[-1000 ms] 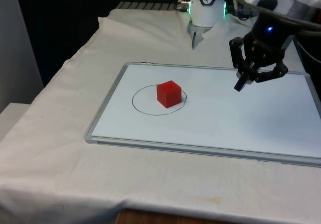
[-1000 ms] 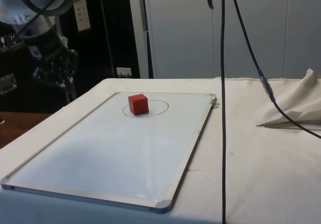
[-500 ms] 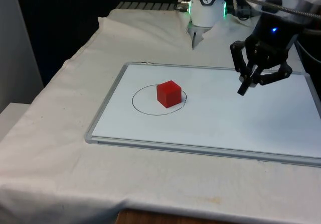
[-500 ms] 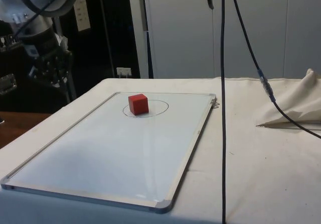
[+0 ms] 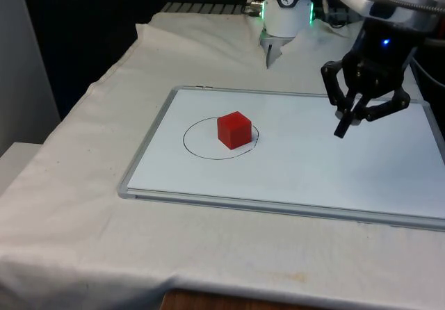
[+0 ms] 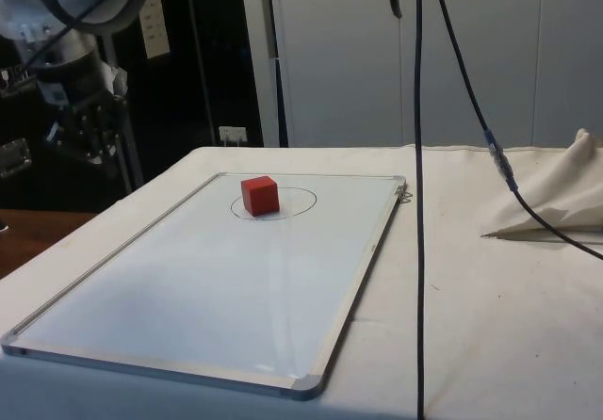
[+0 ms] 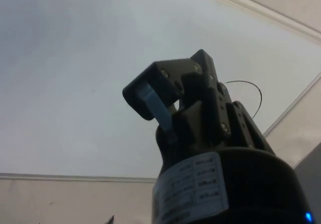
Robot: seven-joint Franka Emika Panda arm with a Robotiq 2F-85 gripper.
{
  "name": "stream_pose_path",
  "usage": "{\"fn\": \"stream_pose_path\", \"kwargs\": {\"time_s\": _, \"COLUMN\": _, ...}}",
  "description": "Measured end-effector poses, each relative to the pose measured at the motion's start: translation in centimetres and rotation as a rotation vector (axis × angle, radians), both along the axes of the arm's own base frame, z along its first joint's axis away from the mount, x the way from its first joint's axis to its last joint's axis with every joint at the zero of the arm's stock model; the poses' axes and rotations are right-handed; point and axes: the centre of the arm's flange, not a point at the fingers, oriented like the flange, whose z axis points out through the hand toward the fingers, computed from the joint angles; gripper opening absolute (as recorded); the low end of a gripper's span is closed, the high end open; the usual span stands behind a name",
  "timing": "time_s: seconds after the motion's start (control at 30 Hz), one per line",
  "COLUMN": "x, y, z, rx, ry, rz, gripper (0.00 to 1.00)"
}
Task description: Push the cube into the marked area.
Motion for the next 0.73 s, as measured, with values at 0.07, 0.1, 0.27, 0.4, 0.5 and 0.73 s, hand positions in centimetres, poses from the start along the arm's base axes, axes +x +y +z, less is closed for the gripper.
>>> {"fn": "stream_pose_path", "kwargs": {"time_s": 0.07, "x": 0.09, "y": 0.01, "z": 0.00, "rx": 0.003, "ry": -0.005, "rz": 0.013, "gripper": 0.00}}
{"fn": "stream_pose_path", "kwargs": {"time_s": 0.1, "x": 0.11, "y": 0.04, "z": 0.00, "rx": 0.004, "ry": -0.007, "rz": 0.020, "gripper": 0.00}}
{"fn": "stream_pose_path", "kwargs": {"time_s": 0.27, "x": 0.29, "y": 0.06, "z": 0.01, "rx": 0.012, "ry": -0.020, "rz": 0.043, "gripper": 0.00}}
{"fn": "stream_pose_path", "kwargs": {"time_s": 0.4, "x": 0.48, "y": 0.11, "z": 0.04, "rx": 0.028, "ry": -0.031, "rz": 0.064, "gripper": 0.00}}
{"fn": "stream_pose_path", "kwargs": {"time_s": 0.5, "x": 0.65, "y": 0.09, "z": -0.01, "rx": 0.046, "ry": -0.038, "rz": 0.077, "gripper": 0.00}}
{"fn": "stream_pose_path", "kwargs": {"time_s": 0.73, "x": 0.72, "y": -0.16, "z": -0.18, "rx": 0.051, "ry": -0.038, "rz": 0.076, "gripper": 0.00}}
